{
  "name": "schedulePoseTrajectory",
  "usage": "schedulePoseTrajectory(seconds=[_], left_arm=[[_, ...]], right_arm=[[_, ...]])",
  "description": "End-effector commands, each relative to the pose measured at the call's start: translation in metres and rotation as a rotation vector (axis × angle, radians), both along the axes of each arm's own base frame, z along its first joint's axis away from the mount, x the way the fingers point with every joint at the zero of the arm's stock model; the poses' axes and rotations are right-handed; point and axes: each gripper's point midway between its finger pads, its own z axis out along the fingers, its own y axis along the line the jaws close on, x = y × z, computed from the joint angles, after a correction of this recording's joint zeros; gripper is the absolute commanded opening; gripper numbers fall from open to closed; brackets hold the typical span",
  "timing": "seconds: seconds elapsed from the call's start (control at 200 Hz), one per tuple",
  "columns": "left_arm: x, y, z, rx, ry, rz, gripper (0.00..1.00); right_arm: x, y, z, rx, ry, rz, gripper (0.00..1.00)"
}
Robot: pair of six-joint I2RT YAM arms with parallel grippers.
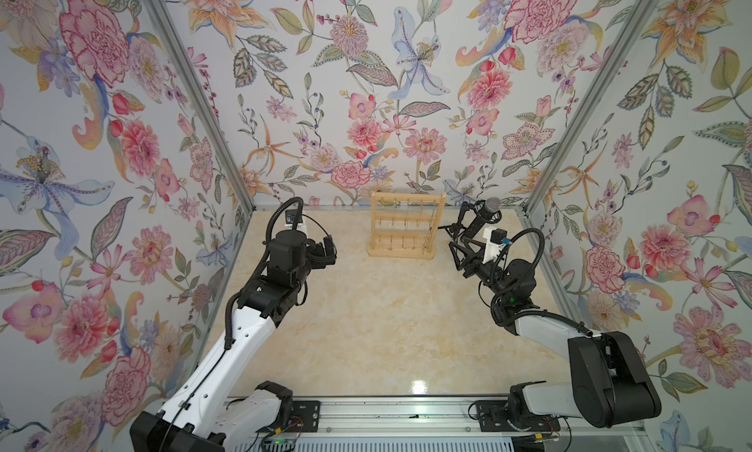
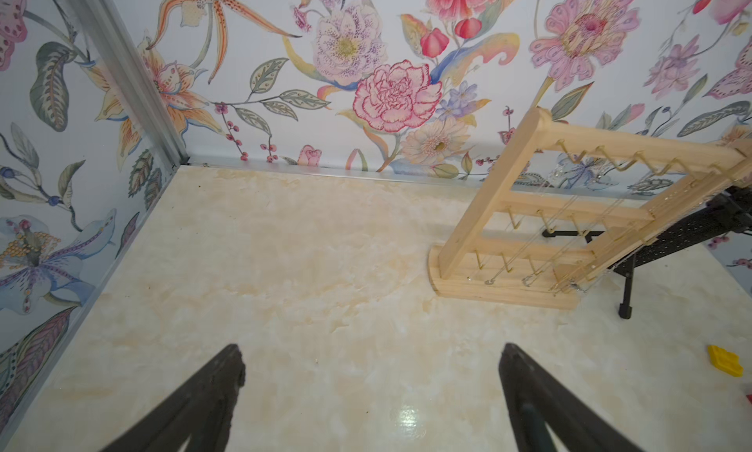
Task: Take the necklace off the jewelry display stand
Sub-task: Take off the necklace from the stand.
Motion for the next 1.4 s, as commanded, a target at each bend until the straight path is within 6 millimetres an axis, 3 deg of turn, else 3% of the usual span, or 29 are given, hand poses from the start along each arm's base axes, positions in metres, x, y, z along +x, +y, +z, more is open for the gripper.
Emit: schedulePoseTrajectory(seconds=[0.0, 0.16, 0.355, 0.525, 0.545, 0.731, 0.821, 1.041, 1.216, 1.396], left_arm=[[0.021, -0.038, 0.025, -0.092, -0.051, -0.091, 0.99], [0.049, -0.079, 0.058, -0.109, -0.134, -0.214, 0.99], [0.076, -0.097, 0.088, -0.089, -0.219, -0.234, 0.99], [0.091, -0.113, 0.124, -0.094, -0.295, -0.247, 0.99], [0.101, -0.118, 0.113, -0.086, -0.273, -0.246, 0.99], [0.119, -0.115, 0.122, -0.076, -0.315, -0.189, 0.99], [0.117, -0.114, 0.128, -0.091, -0.352, -0.196, 0.99], [0.118, -0.125, 0.102, -0.048, -0.366, -0.295, 0.99], [0.126, -0.106, 0.087, -0.088, -0.365, -0.280, 0.99], [0.127, -0.101, 0.083, -0.065, -0.360, -0.264, 0.99]], right_arm=[[-0.007, 0.009, 0.020, 0.033, -0.046, 0.101, 0.59], [-0.002, 0.011, 0.019, 0.074, 0.035, 0.146, 0.58], [0.001, 0.020, 0.011, 0.132, 0.142, 0.206, 0.54], [0.017, 0.027, 0.006, 0.099, 0.223, 0.175, 0.50], [0.019, 0.028, 0.006, 0.091, 0.227, 0.168, 0.49], [0.038, 0.045, 0.016, 0.031, 0.202, 0.127, 0.47], [0.051, 0.046, 0.017, 0.032, 0.198, 0.087, 0.45], [0.074, 0.055, 0.013, -0.051, 0.192, 0.027, 0.41], [0.090, 0.058, 0.014, -0.072, 0.188, -0.019, 0.39], [0.103, 0.062, 0.010, -0.099, 0.203, -0.041, 0.36]])
